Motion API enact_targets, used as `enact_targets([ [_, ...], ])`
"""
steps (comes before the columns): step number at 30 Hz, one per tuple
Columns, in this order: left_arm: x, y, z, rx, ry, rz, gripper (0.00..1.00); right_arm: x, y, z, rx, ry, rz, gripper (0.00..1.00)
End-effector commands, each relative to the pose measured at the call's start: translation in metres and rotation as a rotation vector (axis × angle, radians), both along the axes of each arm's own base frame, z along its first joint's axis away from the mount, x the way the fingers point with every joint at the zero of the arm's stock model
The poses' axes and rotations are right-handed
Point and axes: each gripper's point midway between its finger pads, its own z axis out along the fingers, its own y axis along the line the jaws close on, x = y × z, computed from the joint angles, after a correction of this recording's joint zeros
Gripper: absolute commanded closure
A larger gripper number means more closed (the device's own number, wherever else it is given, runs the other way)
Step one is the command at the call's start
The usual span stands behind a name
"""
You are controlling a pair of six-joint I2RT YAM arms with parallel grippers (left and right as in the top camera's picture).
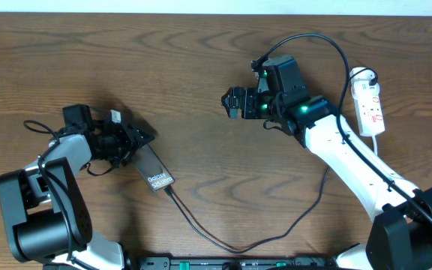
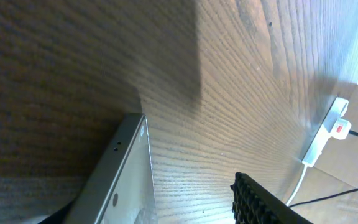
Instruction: Plug charger to phone and switch on socket
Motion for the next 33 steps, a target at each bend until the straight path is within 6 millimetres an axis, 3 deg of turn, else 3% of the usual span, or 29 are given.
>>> enact_targets([
  [1,-0.027,0.016,-0.038,0.135,0.147,0.018,0.42,0.002,-0.002,0.006,-0.005,-0.023,0.002,0.01],
  [18,-0.037,0.014,-0.039,0.128,0.193,0.017,0.34,0.002,-0.002,0.006,-0.005,-0.023,0.002,0.01],
  [24,-0.051,0.030,-0.050,0.228,0.291,0.065,0.30,0.002,-0.002,0.006,-0.005,-0.023,0.002,0.01],
  [33,-0.057,0.032,-0.052,0.246,0.319,0.065,0.30,0.002,-0.002,0.006,-0.005,-0.023,0.002,0.01],
])
